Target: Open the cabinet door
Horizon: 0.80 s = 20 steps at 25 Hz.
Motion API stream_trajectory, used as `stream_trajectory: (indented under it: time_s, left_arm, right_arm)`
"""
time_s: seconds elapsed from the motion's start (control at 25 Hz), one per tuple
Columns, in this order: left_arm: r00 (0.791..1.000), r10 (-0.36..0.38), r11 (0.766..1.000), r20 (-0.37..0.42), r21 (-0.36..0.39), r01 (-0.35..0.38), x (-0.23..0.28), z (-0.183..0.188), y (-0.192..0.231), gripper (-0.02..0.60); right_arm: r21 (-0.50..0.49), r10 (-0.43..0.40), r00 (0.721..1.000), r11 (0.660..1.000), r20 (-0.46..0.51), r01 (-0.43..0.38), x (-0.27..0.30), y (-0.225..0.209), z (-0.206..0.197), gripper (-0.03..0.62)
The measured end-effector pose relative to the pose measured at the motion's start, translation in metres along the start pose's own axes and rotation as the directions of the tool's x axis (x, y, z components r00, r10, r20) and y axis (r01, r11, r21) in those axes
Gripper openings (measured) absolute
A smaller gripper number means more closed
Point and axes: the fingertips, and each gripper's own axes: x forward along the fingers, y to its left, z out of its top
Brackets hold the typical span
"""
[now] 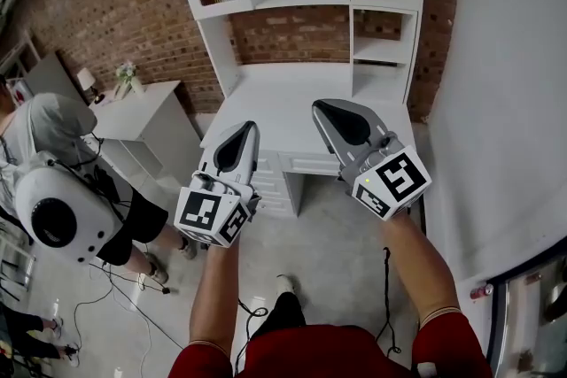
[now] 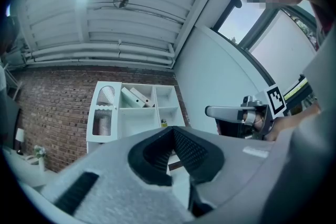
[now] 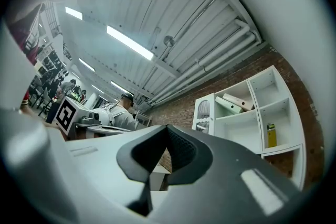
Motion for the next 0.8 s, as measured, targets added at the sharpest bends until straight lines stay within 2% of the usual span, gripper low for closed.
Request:
stream_trajectory:
  time_s: [0.28, 0.6, 0.8]
  left_arm:
    - [0.999, -0.009, 1.000, 0.040, -0.012, 0.009, 0.043, -0.030, 0.085, 0.003]
    - [0.997, -0.052, 0.999, 0.048, 0.011, 0.052, 0.107, -0.059, 0.206, 0.002]
    - [0.997, -0.069, 0.997, 0.043, 0.023, 0.068, 0.133, -0.071, 0.260, 0.003]
  right_arm:
    - [-0.038, -0.018, 1.000, 0.999, -0.021, 0.017, 0.080, -0.037, -0.041, 0.012]
    - [-0.069, -0.045, 0.999, 0.997, -0.025, 0.043, 0.202, -0.082, -0.090, 0.012]
    - [-0.056, -0.078, 0.996, 0.995, -0.035, 0.076, 0.252, -0.105, -0.116, 0.012]
